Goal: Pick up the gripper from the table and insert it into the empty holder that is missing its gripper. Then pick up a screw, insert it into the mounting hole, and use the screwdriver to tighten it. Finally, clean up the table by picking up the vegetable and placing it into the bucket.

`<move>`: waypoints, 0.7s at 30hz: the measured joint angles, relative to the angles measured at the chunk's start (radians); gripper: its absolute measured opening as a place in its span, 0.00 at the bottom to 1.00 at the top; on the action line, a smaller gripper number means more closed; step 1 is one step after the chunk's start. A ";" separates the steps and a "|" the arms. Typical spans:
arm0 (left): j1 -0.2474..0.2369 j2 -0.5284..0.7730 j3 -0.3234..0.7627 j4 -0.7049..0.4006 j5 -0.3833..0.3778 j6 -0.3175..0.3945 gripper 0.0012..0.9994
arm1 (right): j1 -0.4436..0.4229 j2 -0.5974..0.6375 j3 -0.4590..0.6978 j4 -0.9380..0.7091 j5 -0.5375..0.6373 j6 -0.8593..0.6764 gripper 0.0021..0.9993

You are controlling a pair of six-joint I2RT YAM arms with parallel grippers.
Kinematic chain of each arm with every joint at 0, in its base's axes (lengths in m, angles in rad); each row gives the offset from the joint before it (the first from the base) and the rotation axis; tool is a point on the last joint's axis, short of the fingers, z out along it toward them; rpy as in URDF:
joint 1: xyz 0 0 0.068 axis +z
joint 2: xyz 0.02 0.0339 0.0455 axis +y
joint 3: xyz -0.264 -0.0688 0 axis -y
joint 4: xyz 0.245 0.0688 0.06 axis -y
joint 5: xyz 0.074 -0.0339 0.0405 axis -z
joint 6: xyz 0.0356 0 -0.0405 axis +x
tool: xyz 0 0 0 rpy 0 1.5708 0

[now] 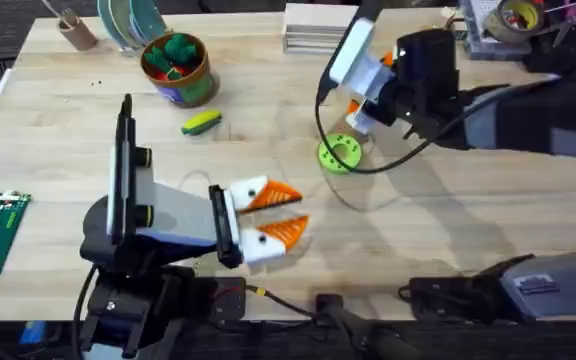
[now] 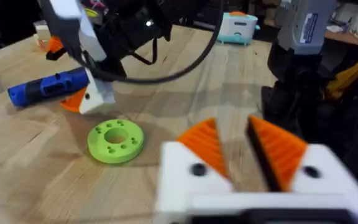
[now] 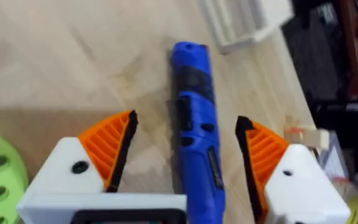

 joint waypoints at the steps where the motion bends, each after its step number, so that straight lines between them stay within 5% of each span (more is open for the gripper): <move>1: 0.000 0.000 0.000 0.000 0.000 -0.001 0.47 | 0.000 -0.021 0.000 -0.002 0.009 0.036 0.99; 5: 0.000 0.000 0.000 0.000 0.000 -0.002 0.92 | 0.000 -0.136 0.000 -0.017 0.046 0.190 0.99; 6: 0.000 0.000 0.000 0.000 0.000 -0.002 0.97 | 0.000 -0.164 0.000 -0.029 0.052 0.223 0.99; 21: 0.000 0.000 0.000 0.002 -0.009 -0.001 1.00 | 0.000 -0.450 0.000 -0.395 0.067 0.527 0.99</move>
